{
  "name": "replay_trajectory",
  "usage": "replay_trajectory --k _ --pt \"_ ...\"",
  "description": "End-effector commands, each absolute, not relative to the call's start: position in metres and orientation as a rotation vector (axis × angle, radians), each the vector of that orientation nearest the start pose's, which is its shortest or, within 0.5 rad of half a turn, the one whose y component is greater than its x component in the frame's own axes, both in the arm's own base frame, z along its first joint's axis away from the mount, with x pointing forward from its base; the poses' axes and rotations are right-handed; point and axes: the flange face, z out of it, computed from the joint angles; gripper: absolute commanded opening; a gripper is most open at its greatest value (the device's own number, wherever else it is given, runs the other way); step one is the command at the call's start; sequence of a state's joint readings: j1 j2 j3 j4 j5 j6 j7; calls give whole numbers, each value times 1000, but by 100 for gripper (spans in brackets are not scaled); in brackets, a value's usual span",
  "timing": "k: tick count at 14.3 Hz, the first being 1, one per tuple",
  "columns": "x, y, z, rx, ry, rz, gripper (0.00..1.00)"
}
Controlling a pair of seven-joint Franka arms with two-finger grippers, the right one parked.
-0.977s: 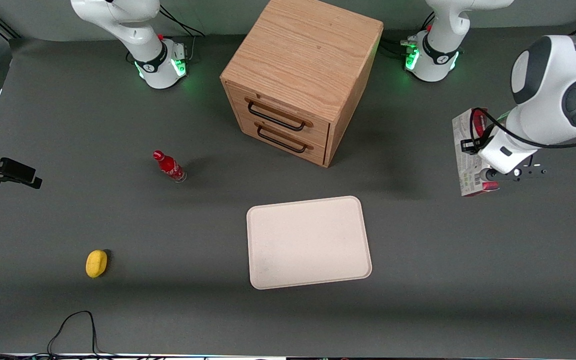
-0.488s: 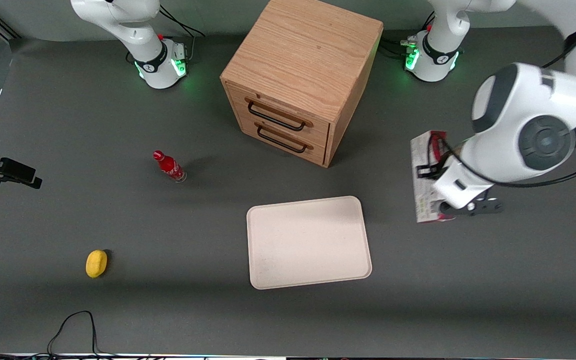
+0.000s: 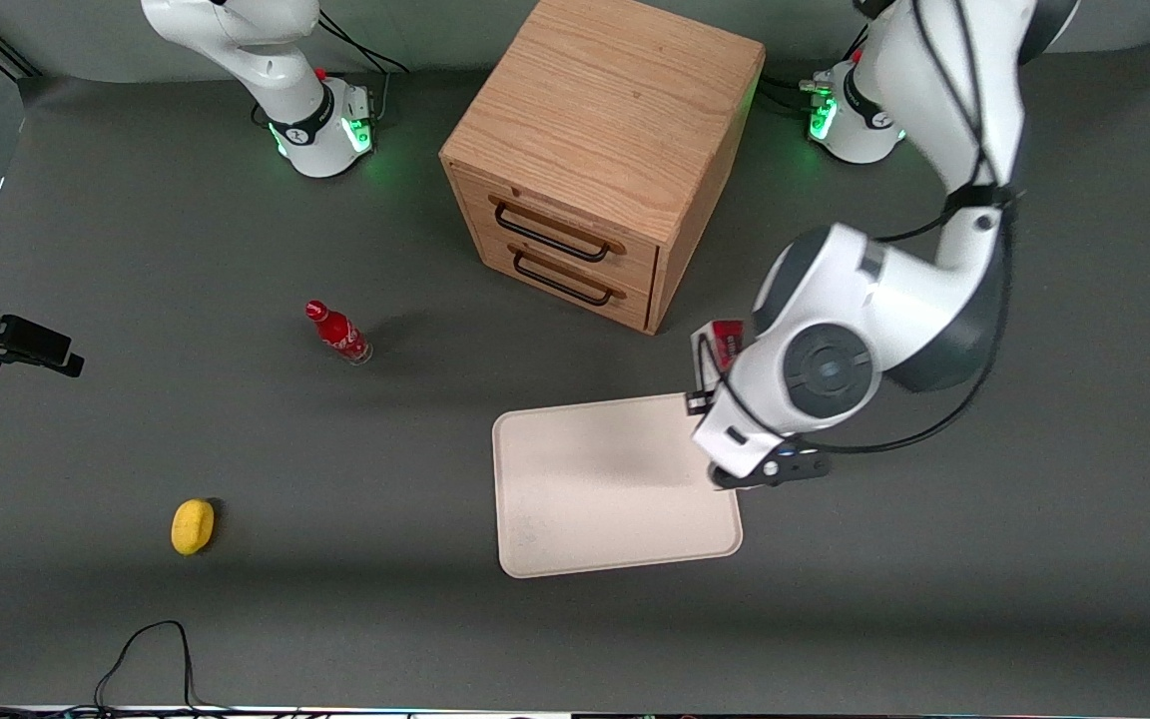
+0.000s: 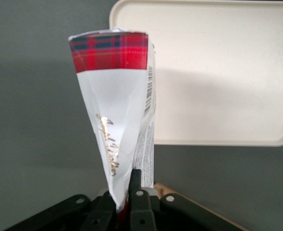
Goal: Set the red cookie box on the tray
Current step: 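Lower the cookie box onto the tray's edge and open the left gripper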
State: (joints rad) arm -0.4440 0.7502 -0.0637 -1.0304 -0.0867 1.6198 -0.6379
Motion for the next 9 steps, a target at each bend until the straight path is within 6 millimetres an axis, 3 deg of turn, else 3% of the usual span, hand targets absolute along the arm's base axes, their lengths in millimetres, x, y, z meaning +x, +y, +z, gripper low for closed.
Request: replay_trajectory --k 1,5,9 --pt "664 -365 359 -3137 -327 257 0" --pt "671 -373 301 -3111 -291 115 0" --pt "666 -369 273 -3098 -283 119 0"
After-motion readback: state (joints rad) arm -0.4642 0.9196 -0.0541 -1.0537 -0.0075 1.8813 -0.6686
